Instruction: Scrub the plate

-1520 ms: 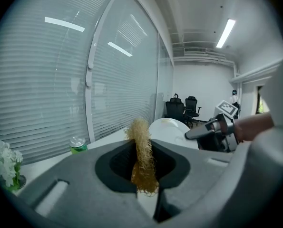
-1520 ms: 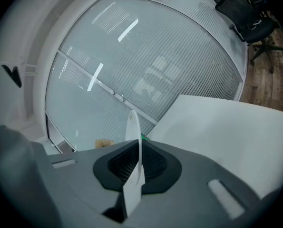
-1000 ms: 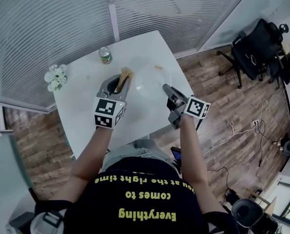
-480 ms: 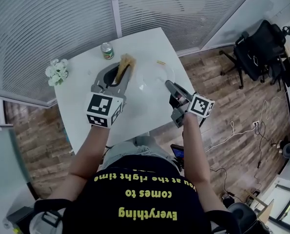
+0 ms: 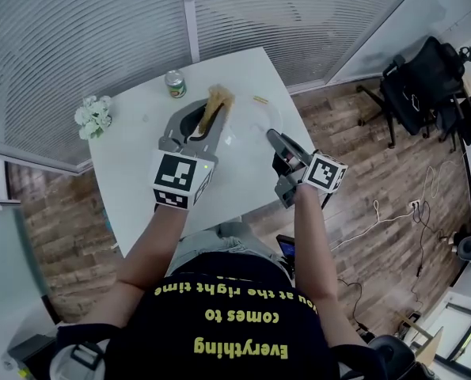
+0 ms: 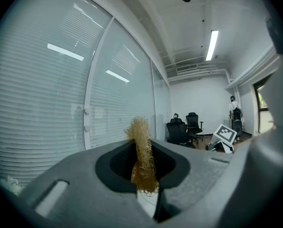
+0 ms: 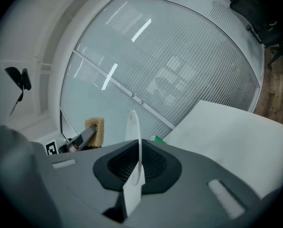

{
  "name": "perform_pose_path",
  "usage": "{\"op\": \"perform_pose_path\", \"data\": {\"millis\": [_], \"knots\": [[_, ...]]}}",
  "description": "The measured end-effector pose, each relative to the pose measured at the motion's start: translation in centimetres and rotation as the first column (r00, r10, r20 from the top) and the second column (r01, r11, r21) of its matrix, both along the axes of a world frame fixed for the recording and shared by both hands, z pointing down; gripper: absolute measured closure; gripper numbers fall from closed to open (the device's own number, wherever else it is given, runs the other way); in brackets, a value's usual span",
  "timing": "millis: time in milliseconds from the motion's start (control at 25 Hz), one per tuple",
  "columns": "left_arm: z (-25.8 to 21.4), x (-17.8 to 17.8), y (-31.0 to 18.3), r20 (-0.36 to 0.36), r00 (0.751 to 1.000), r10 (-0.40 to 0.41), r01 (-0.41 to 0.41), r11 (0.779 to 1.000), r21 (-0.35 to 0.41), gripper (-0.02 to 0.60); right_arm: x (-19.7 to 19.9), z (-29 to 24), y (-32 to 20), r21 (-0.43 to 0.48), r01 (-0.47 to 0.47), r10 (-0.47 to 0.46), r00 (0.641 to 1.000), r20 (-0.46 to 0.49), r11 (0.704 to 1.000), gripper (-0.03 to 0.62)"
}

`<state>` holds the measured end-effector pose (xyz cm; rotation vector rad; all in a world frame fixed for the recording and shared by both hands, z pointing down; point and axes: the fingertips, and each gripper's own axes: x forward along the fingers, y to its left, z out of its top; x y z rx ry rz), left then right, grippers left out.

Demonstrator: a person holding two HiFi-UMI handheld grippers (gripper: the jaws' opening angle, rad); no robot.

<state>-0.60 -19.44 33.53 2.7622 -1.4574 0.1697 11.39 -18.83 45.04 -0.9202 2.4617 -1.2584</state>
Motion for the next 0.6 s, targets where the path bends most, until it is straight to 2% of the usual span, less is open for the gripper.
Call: {"op": "perform_pose_path", "data": {"millis": [360, 600], "knots": [[0.6, 0.5, -0.7, 0.007, 1.0, -0.014, 0.014, 1.0, -0.017, 0.526, -1.0, -1.7, 0.6, 0.019, 0.017, -0.017, 1.0, 0.022, 1.0, 0.582], [0.9, 1.0, -0.8, 0.01, 1.0, -0.01, 0.01, 1.0, -0.022, 0.526, -1.5, -2.3, 0.8, 0.039, 0.024, -0.024, 1.0, 0.004, 0.999, 0.582]]}}
